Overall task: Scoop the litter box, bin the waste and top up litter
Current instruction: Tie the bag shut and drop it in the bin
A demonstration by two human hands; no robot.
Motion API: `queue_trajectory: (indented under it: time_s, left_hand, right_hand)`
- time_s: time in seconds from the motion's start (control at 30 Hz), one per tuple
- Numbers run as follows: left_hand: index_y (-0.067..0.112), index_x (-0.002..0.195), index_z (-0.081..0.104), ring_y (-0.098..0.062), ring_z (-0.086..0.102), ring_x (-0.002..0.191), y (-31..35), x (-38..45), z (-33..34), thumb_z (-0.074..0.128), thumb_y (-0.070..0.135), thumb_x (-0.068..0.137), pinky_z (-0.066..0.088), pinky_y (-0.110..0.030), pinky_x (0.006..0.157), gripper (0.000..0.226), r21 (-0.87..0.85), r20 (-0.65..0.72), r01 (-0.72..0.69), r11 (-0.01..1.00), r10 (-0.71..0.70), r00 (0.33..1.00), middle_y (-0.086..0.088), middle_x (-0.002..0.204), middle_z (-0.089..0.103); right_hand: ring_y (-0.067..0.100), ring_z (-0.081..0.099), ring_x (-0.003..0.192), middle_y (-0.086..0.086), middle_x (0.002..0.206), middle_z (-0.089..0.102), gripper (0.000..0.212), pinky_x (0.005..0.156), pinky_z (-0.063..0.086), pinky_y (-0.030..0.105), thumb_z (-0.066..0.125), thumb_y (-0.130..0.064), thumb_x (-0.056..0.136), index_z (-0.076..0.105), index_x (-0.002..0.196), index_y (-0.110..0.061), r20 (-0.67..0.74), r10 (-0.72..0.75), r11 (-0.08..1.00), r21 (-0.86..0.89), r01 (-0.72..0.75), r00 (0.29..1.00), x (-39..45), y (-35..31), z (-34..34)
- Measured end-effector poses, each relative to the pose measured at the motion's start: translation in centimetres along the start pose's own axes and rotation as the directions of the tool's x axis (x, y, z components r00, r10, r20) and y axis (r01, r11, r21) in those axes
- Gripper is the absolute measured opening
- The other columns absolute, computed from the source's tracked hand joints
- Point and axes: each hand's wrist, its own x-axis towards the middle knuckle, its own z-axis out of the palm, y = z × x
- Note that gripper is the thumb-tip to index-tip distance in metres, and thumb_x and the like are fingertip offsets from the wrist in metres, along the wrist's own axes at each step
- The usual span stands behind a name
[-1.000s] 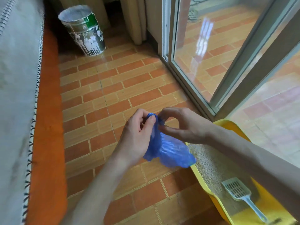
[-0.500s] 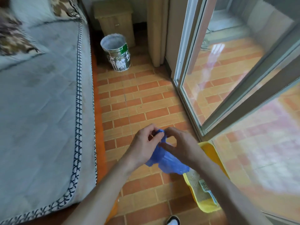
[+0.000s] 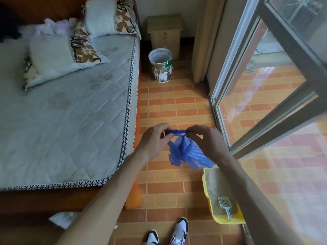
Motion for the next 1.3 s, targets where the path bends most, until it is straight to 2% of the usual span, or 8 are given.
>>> queue_trajectory:
  time_s: [0.2, 0.4, 0.5, 0.63, 0.9, 1.03, 1.13, 1.3]
  left_hand:
    - [0.020, 0.099, 0.072, -0.006, 0.056, 0.076, 0.6, -0.3, -0.9, 0.066, 0.021, 0.101, 0.048, -0.027, 0.071, 0.007, -0.063, -0.124, 0.002, 0.998, -0.010, 0.992, 0.013, 0.084, 0.063]
    - [0.022, 0.099, 0.077, -0.009, 0.060, 0.076, 0.5, 1.6, -2.1, 0.069, 0.018, 0.099, 0.046, -0.018, 0.067, 0.009, -0.176, -0.199, 0.032, 0.984, -0.067, 0.978, 0.010, 0.086, 0.067]
    - [0.022, 0.098, 0.078, -0.010, 0.063, 0.079, 0.0, 3.7, -3.3, 0.071, 0.020, 0.097, 0.050, -0.022, 0.070, 0.008, -0.157, -0.200, 0.029, 0.987, -0.061, 0.978, 0.009, 0.086, 0.071]
    - [0.023, 0.100, 0.079, -0.004, 0.061, 0.083, -1.0, 7.7, -5.2, 0.073, 0.020, 0.096, 0.045, -0.012, 0.072, 0.008, -0.112, -0.230, 0.000, 0.994, -0.026, 0.973, 0.011, 0.090, 0.070]
    - [0.024, 0.098, 0.079, -0.005, 0.066, 0.083, -3.0, 16.7, -10.7, 0.074, 0.012, 0.095, 0.053, -0.018, 0.076, 0.014, -0.226, -0.131, -0.026, 0.974, -0.004, 0.991, 0.013, 0.087, 0.073]
    - [0.021, 0.097, 0.079, -0.011, 0.067, 0.084, -5.0, 22.0, -13.2, 0.075, 0.015, 0.094, 0.056, -0.028, 0.077, 0.009, -0.207, -0.115, -0.048, 0.977, 0.024, 0.993, 0.010, 0.087, 0.073]
    - [0.017, 0.098, 0.079, -0.008, 0.065, 0.079, -5.7, 26.2, -15.1, 0.076, 0.016, 0.093, 0.054, -0.025, 0.072, 0.006, -0.186, -0.127, -0.064, 0.980, 0.040, 0.991, 0.006, 0.087, 0.073]
    - [0.015, 0.100, 0.078, -0.008, 0.064, 0.081, -6.6, 33.0, -17.9, 0.075, 0.017, 0.094, 0.051, -0.018, 0.072, 0.007, -0.190, -0.139, -0.085, 0.978, 0.059, 0.989, 0.006, 0.089, 0.072]
  right_hand:
    - [0.008, 0.070, 0.087, -0.011, 0.096, 0.076, 0.014, 0.074, 0.056, 0.034, 0.067, -0.025, 0.095, 0.075, 0.106, -0.024, 0.029, -0.053, 0.998, -0.043, 0.055, 0.998, 1.2, -2.1, -1.0]
    - [0.006, 0.069, 0.086, -0.013, 0.096, 0.075, 0.013, 0.071, 0.057, 0.030, 0.068, -0.023, 0.095, 0.074, 0.106, -0.024, 0.038, -0.059, 0.997, -0.054, 0.061, 0.998, 3.7, -3.0, -0.9]
    - [0.005, 0.070, 0.085, -0.013, 0.095, 0.075, 0.012, 0.071, 0.057, 0.028, 0.069, -0.021, 0.095, 0.074, 0.105, -0.023, 0.028, -0.055, 0.998, -0.039, 0.056, 0.998, 6.1, -3.0, -0.6]
    - [0.002, 0.069, 0.084, -0.012, 0.094, 0.075, 0.011, 0.074, 0.057, 0.024, 0.070, -0.019, 0.094, 0.075, 0.104, -0.020, 0.017, -0.052, 0.998, -0.020, 0.053, 0.998, 10.3, -3.1, -0.5]
    - [0.001, 0.069, 0.083, -0.014, 0.089, 0.073, 0.006, 0.076, 0.058, 0.032, 0.070, -0.020, 0.095, 0.072, 0.100, -0.021, 0.051, 0.019, 0.999, 0.036, -0.021, 0.999, 20.3, -3.4, 0.2]
    - [0.000, 0.069, 0.084, -0.014, 0.089, 0.072, 0.005, 0.077, 0.055, 0.019, 0.071, -0.018, 0.095, 0.072, 0.100, -0.020, 0.031, 0.038, 0.999, 0.022, -0.039, 0.999, 25.4, -3.7, 0.9]
    - [-0.007, 0.066, 0.084, -0.017, 0.088, 0.070, 0.007, 0.075, 0.047, 0.006, 0.071, -0.014, 0.094, 0.072, 0.099, -0.019, -0.017, 0.043, 0.999, 0.013, -0.043, 0.999, 29.7, -3.7, 1.3]
    - [0.000, 0.067, 0.081, -0.010, 0.089, 0.071, 0.010, 0.077, 0.049, 0.007, 0.071, -0.010, 0.093, 0.073, 0.102, -0.013, -0.080, 0.033, 0.999, 0.017, -0.032, 0.996, 36.9, -3.5, 1.4]
